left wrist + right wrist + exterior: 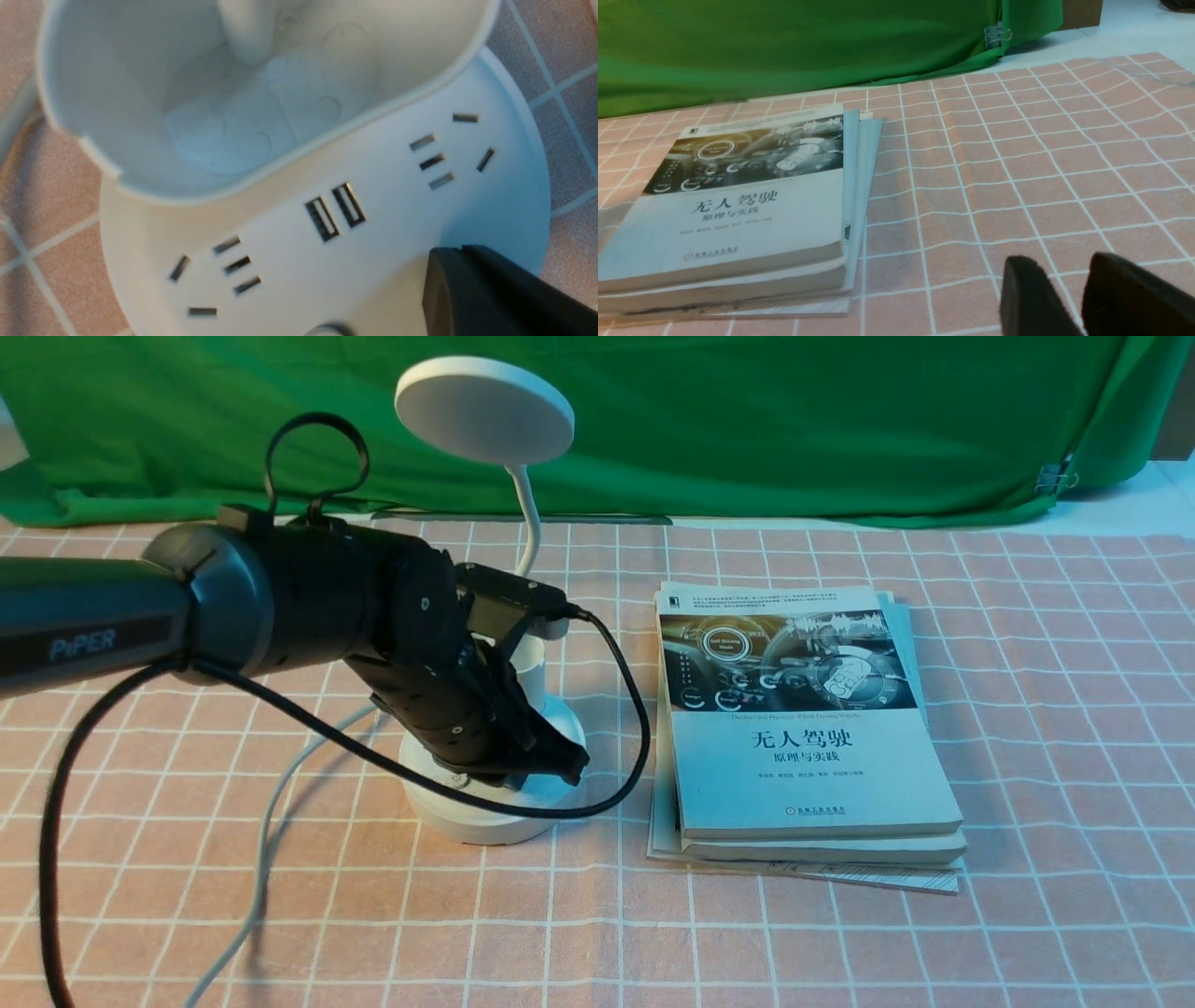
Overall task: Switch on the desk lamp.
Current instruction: Use the left arm to press the button switch on the lamp holder
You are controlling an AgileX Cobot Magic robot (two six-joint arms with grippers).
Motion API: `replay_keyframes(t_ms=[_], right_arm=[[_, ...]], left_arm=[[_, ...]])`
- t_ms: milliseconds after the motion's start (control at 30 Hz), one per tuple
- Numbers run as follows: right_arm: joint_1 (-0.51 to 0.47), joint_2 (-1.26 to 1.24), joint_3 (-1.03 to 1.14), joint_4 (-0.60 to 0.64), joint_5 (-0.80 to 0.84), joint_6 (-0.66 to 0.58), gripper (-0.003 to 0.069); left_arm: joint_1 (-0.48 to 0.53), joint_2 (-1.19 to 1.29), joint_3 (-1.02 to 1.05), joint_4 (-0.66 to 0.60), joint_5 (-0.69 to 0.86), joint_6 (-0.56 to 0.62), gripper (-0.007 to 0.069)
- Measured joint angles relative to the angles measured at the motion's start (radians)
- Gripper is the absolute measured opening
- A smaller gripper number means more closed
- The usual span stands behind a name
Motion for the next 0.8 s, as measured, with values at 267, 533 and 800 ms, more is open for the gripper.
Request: replay_keyframes(t_ms=[267, 533, 800], right_arm=[[0.000, 0.000, 0.000, 0.000, 0.000, 0.000, 0.0241], [0.000, 0.000, 0.000, 0.000, 0.000, 0.000, 0.0241], [0.000, 0.000, 0.000, 0.000, 0.000, 0.000, 0.0241]], left_arm=[[-0.017, 0.034, -0.019, 0.072, 0.014, -0.076, 0.0021], [-0.017, -0.007, -0.011, 0.062, 0.024, -0.100, 0.0021], [-0.017, -0.326, 0.138, 0.025, 0.004, -0.206, 0.0021]])
